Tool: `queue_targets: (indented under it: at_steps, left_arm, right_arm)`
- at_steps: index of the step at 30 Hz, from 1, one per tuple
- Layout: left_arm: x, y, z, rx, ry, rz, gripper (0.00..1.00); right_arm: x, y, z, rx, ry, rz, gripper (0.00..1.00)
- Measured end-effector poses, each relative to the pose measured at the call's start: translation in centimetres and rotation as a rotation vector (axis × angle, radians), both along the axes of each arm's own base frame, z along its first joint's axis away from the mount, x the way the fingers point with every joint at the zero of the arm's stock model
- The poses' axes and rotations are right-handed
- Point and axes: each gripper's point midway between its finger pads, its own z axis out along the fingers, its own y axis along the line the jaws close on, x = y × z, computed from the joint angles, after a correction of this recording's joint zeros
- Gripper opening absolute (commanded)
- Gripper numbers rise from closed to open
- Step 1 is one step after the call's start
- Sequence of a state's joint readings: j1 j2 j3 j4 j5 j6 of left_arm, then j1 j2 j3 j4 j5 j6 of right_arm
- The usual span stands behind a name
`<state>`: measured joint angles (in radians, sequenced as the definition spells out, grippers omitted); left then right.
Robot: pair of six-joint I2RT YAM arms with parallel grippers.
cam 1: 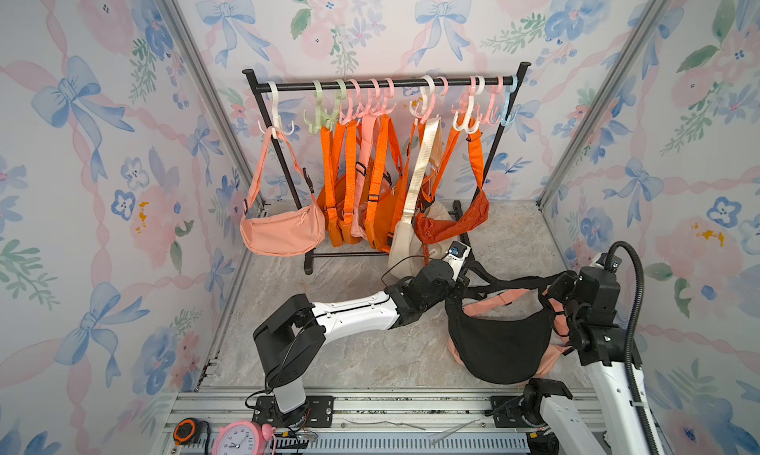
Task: Take the bag off the hook
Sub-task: Place the bag inside the bag.
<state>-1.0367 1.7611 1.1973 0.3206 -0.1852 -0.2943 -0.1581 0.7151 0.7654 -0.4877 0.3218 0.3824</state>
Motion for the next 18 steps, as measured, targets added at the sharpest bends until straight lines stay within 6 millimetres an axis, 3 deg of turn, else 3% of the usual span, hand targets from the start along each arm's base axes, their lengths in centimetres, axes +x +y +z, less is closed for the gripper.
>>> queue_targets:
  at_steps: [6,13,18]
  left_arm:
    - [2.4,-0.7,-2.9,0.015,0.055,0.011,0.0]
    - [4.7,-2.5,-6.5,0.019,0.123,-0.001,0.0]
    - [5.1,-4.1,-8.1,0.012,0.158,-0.021,0.18]
  right_arm:
    - [2.2,-1.2,-4.4,0.142,0.056,-0.028,0.06]
    - [4.8,-1.2,-7.2,0.218,0.087,-0.011,0.19]
    - [6.1,-1.1,-8.6,0.244,0.096,0.003,0.21]
